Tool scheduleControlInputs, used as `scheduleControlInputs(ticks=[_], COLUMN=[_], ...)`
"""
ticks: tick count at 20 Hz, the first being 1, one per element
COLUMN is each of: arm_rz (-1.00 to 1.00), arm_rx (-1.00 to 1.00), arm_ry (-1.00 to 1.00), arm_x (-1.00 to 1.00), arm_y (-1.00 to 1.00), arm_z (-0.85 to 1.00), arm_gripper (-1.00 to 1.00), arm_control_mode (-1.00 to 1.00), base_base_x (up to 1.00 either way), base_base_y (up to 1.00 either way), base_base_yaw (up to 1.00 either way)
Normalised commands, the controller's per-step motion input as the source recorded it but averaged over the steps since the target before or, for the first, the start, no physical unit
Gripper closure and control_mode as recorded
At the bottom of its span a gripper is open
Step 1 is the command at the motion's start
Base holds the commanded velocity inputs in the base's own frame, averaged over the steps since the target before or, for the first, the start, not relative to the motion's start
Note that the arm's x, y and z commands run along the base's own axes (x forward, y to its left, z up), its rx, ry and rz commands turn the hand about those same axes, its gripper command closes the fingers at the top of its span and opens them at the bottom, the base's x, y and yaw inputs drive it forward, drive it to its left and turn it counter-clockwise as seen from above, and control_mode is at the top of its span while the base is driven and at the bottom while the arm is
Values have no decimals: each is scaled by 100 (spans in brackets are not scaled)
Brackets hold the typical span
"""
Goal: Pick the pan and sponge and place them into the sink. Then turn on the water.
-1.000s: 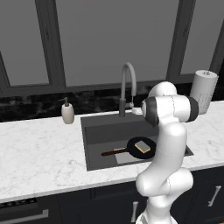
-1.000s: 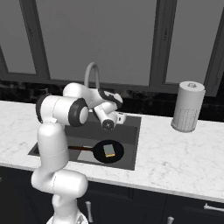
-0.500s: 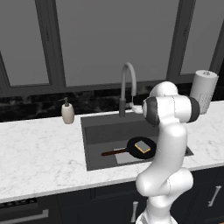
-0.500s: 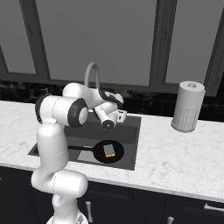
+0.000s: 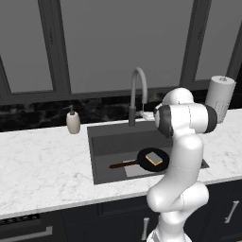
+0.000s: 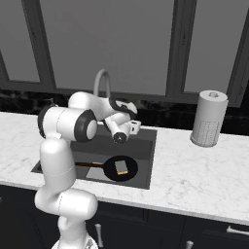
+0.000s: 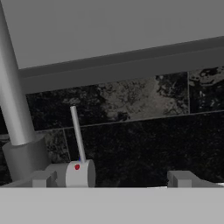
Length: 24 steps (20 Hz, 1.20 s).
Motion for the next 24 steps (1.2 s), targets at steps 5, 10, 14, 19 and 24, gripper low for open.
scheduleControlInputs(ticks=[5,10,14,19,24], arm_rz=[1,1,1,0,0], arm_rx=[0,0,0,0,0], arm_ry=[0,0,0,0,0], arm_x=[0,0,0,9,17], arm_y=[0,0,1,7,14], arm_z=[3,0,0,4,4], arm_gripper=[-100,-100,-100,-100,-100], arm_control_mode=[-100,-100,-100,-100,-100], base_base_x=[0,0,0,0,0], base_base_y=[0,0,0,0,0], base_base_yaw=[0,0,0,0,0])
